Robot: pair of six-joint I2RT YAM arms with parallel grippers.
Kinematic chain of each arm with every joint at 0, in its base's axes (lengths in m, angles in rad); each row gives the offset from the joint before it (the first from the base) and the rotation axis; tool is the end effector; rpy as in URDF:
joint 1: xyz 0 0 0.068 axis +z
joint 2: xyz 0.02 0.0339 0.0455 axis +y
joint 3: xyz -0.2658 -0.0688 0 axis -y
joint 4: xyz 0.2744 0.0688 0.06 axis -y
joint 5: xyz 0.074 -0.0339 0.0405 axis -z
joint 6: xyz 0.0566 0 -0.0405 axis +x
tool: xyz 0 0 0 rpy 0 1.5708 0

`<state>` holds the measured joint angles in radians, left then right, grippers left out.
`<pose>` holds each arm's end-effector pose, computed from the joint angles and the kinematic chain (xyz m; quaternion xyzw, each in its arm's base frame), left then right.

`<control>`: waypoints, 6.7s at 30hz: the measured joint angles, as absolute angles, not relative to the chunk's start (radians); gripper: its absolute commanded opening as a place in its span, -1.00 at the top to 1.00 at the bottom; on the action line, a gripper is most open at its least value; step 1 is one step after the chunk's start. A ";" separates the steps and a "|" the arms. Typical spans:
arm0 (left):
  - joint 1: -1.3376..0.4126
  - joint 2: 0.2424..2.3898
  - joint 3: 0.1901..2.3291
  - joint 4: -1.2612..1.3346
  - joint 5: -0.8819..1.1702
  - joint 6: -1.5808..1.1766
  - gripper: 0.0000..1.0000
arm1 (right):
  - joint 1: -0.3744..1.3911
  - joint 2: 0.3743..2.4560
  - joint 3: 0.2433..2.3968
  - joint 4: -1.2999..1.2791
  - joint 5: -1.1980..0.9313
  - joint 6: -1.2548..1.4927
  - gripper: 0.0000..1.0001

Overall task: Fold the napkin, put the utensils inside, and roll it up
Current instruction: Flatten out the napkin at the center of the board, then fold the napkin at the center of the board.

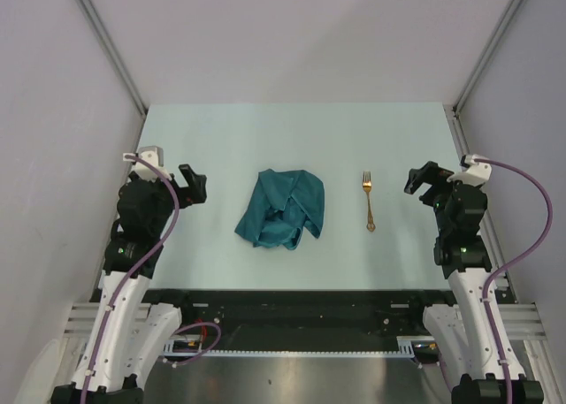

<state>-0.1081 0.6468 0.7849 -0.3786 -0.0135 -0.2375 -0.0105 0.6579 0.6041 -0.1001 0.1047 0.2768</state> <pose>0.1972 -0.0206 0.3398 -0.0550 0.7849 -0.1009 0.6089 0.2156 -0.0082 0.3012 0.1423 0.7456 0.0469 0.6493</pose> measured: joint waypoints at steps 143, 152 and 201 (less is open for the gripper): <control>-0.192 2.046 1.992 -0.444 -0.231 0.075 -0.99 | 0.265 2.217 1.908 -0.105 -0.072 -0.172 -0.99; -0.210 1.714 1.675 -0.418 -0.119 -0.037 -0.99 | 0.245 1.748 1.466 -0.133 -0.049 0.000 -0.97; -0.424 1.023 1.013 -0.421 0.081 -0.157 -0.99 | 0.221 1.448 0.773 -0.533 -0.063 0.430 0.28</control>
